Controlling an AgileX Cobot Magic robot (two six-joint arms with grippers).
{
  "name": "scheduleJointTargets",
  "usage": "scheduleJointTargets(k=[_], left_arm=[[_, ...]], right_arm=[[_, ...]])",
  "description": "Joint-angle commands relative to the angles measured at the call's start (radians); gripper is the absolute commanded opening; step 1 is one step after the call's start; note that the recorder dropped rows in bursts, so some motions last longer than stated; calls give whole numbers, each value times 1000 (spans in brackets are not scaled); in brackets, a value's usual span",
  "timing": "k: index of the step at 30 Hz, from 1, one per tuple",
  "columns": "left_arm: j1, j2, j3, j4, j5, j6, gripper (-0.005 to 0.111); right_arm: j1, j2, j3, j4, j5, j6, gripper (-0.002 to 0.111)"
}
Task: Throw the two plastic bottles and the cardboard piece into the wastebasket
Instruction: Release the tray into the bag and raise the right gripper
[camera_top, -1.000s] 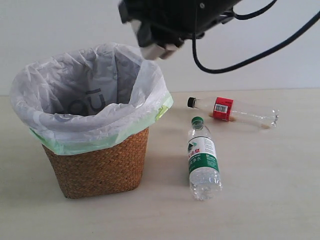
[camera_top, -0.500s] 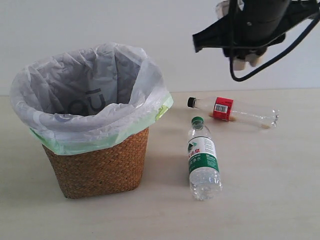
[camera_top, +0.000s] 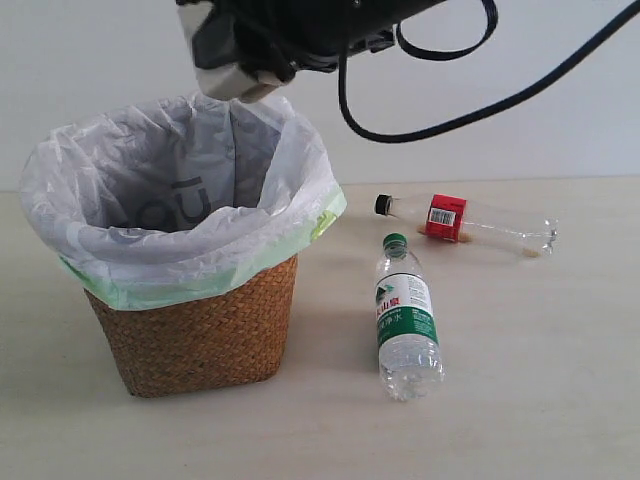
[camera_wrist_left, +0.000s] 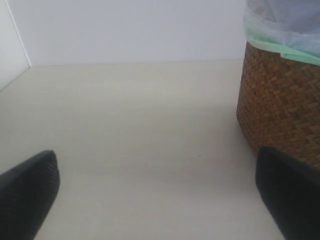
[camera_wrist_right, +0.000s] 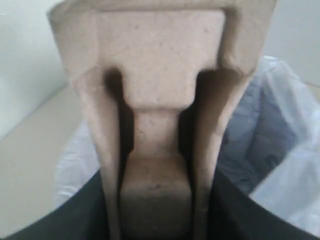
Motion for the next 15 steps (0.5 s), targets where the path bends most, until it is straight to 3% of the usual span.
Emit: scheduleJointTargets(k=[1, 3, 4, 6, 10, 15], left_arm=[[2, -3, -4, -2, -7, -9, 108], [2, -3, -4, -2, -7, -9, 108], [2, -3, -4, -2, -7, -9, 108], [2, -3, -4, -2, -7, -9, 108], [2, -3, -4, -2, -7, -9, 108], [2, -3, -4, -2, -7, -9, 108]], right_arm=[[-1, -8, -4, -759, 128, 544, 0], [-1, -8, -4, -1184, 363, 876, 0], [-1, -8, -4, -1344, 481, 946, 0], [-1, -8, -4, -1477, 651, 979, 0], [-1, -8, -4, -1347, 649, 964, 0], [-1, -8, -29, -838, 386, 727, 0]])
